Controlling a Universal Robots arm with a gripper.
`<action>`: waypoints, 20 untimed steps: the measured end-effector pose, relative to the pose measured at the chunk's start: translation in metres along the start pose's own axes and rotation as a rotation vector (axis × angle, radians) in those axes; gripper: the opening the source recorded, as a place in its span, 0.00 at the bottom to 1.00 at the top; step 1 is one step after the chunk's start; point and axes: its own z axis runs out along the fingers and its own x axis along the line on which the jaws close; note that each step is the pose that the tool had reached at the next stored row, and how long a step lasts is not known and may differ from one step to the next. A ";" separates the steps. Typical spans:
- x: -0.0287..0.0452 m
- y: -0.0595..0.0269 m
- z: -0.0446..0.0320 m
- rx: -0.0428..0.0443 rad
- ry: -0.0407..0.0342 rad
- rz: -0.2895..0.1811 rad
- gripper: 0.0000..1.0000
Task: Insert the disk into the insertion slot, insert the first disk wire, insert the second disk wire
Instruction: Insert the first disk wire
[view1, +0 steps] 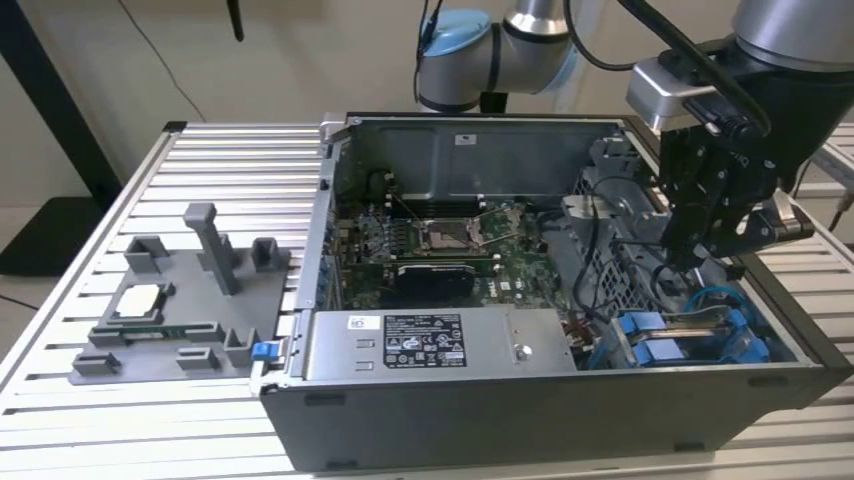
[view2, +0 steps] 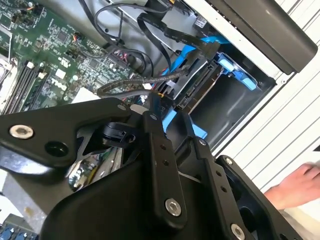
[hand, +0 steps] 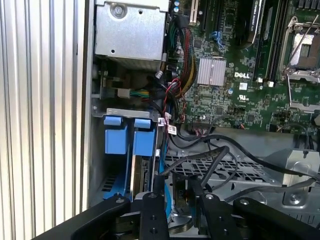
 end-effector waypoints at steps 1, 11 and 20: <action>0.0000 0.0000 0.0000 0.0000 0.0001 0.000 1.00; 0.0001 0.0001 0.0005 0.0000 0.0000 0.000 0.00; 0.0039 -0.0025 0.0016 -0.0032 -0.0001 0.000 0.00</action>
